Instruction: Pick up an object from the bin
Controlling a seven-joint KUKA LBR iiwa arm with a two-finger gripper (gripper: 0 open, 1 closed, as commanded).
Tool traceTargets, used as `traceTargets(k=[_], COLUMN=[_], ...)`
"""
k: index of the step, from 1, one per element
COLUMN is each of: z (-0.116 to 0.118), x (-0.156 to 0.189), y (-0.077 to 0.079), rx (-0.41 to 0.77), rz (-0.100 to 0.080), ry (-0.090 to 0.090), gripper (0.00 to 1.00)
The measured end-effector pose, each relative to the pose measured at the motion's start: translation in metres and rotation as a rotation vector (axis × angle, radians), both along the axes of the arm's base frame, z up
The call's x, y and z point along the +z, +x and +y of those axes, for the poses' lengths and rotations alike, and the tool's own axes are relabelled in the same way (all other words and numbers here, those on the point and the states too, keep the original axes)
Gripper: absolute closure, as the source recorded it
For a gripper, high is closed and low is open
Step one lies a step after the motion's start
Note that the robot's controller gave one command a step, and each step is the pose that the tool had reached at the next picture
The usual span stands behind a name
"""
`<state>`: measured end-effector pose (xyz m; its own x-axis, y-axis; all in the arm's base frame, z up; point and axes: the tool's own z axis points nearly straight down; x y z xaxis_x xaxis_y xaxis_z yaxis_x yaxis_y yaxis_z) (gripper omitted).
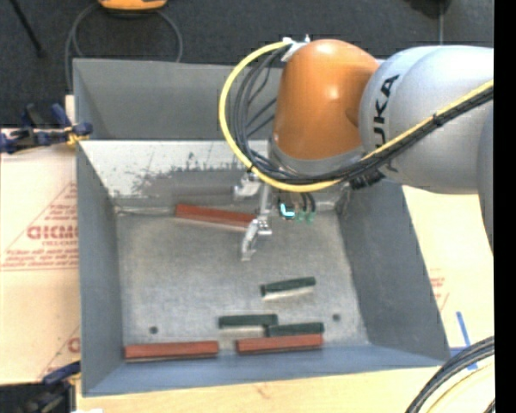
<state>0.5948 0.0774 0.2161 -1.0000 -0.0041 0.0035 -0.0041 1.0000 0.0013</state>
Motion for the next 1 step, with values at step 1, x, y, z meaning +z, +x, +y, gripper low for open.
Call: traceTargets(k=[1], z=[-0.0002], x=[0.0046], y=[0.0015], rx=[-0.001], rz=[-0.008], ry=[0.001], gripper=[0.00])
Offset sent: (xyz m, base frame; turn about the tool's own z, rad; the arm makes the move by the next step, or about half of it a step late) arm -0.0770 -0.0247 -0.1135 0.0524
